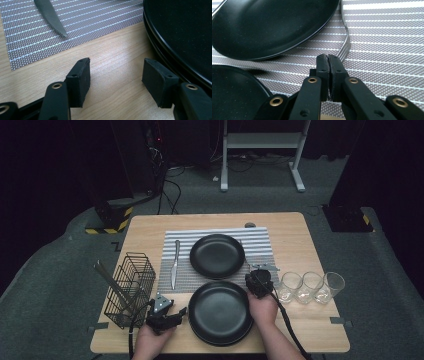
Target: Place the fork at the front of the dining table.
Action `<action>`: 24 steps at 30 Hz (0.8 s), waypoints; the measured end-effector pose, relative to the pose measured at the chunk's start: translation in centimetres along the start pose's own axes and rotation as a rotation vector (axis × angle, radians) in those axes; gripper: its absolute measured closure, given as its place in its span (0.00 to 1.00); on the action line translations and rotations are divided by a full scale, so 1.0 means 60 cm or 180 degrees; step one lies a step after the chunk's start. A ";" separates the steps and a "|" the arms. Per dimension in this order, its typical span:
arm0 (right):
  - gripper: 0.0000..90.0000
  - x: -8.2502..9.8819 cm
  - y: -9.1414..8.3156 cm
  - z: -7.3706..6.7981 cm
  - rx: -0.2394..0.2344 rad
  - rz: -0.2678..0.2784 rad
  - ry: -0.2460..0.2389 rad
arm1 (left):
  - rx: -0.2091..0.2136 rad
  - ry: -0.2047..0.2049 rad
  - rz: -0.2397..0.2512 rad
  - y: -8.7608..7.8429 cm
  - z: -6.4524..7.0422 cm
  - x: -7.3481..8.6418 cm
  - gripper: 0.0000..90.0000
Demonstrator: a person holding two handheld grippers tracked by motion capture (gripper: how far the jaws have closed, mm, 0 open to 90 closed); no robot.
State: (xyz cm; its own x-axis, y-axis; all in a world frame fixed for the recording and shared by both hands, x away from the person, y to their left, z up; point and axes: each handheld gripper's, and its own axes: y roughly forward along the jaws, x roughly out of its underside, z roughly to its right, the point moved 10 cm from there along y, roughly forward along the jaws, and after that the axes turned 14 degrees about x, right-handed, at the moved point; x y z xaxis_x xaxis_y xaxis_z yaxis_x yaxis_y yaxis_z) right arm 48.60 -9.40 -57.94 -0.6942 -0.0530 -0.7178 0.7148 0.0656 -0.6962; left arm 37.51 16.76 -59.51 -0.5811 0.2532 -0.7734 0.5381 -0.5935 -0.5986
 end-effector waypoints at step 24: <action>0.99 -0.053 0.036 0.006 0.0428 0.0081 -0.0241 | 0.0021 -0.0024 0.0011 0.000 0.000 0.000 0.44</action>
State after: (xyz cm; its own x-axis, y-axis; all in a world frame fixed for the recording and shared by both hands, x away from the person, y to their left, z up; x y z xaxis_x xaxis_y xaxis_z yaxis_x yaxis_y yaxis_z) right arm 52.38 -9.48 -57.18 -0.6712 -0.1283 -0.7301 0.7404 -0.0660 -0.6690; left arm 37.47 16.76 -59.49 -0.5840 0.2454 -0.7738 0.5359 -0.5994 -0.5946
